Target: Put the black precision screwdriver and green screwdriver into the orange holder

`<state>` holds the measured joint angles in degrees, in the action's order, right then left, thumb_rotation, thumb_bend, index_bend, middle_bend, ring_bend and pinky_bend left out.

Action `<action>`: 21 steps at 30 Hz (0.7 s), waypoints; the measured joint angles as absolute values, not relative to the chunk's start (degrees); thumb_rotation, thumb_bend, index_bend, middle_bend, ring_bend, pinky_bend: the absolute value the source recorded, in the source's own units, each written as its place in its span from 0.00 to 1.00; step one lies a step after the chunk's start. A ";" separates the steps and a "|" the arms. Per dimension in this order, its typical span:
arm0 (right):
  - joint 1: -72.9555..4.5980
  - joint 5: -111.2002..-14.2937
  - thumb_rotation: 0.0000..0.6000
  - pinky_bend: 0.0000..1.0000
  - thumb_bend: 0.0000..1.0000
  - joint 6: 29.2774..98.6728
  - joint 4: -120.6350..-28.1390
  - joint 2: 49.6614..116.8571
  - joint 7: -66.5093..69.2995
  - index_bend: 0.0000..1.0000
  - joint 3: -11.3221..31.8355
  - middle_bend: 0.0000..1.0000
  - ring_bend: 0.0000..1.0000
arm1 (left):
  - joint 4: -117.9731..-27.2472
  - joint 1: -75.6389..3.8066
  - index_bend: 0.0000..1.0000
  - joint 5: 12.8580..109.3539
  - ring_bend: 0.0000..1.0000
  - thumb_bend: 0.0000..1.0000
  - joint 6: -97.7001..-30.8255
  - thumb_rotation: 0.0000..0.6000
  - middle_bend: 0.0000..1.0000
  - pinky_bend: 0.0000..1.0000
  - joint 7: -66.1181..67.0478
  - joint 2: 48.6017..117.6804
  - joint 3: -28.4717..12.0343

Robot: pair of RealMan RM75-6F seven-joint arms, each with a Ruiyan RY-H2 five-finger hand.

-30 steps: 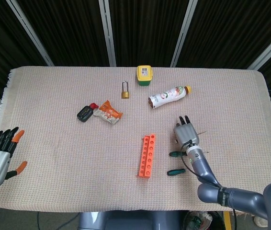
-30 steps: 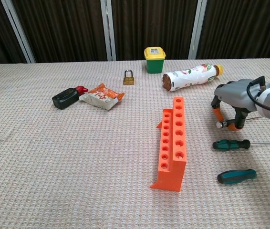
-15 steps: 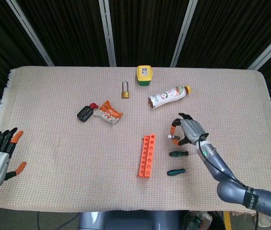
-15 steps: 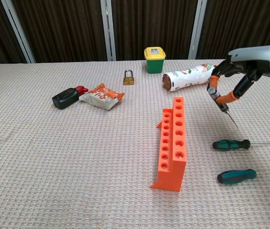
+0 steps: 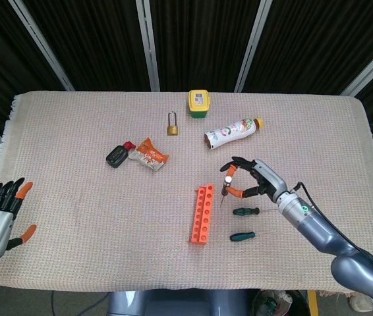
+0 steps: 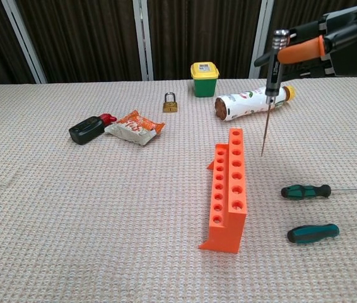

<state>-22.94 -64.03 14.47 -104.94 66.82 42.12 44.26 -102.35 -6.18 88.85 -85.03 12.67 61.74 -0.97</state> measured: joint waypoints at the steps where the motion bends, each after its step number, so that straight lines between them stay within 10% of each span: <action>1: -21.83 -65.63 1.00 0.00 0.38 13.41 -105.35 67.08 43.62 0.65 45.55 0.30 0.00 | -102.38 -6.16 0.06 88.84 0.00 0.25 -85.03 1.00 0.00 0.00 12.65 61.70 -0.95; 21: -18.25 -84.45 1.00 0.00 0.38 12.70 -111.05 71.44 56.25 0.65 43.84 0.30 0.00 | -102.14 -6.24 0.05 88.06 0.00 0.26 -84.03 1.00 0.00 0.00 11.76 61.31 -0.76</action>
